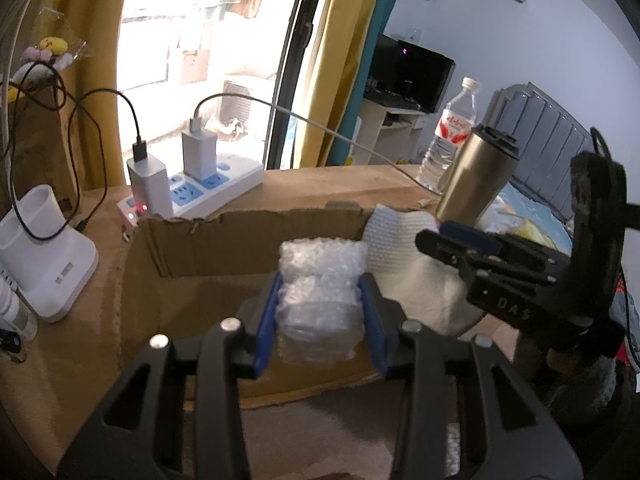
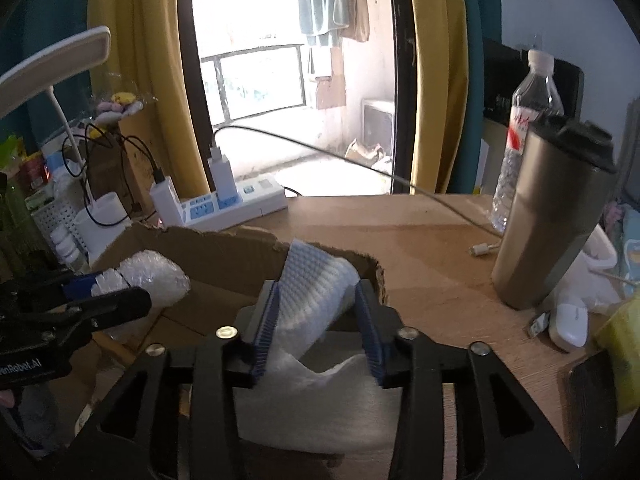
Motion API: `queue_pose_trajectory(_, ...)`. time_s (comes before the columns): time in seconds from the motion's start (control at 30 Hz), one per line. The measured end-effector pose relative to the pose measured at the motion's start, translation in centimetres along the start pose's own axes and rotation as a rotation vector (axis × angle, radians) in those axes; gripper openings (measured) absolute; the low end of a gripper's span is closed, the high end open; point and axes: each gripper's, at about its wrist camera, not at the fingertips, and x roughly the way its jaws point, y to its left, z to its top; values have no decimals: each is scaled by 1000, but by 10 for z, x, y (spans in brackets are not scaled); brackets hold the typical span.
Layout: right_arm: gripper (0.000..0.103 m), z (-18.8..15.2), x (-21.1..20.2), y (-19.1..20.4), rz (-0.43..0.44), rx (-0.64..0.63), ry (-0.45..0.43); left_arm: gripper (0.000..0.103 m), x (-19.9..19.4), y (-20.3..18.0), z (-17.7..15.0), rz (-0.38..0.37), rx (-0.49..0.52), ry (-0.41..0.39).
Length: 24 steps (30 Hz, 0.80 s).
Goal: Organize soft objects
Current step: 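Open both tools to drop the towel and bubble wrap into the box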
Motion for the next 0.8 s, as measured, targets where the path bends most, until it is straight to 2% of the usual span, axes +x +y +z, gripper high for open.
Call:
queue_pose_trajectory(0.1, 46, 3, -11, -2, -9, 3, -19, 53, -8, -4, 1, -3, 11, -15)
queue_pose_trajectory(0.8, 50, -2, -93, 13, -46, -10, -107, 54, -87, -23, -7, 7, 43, -126)
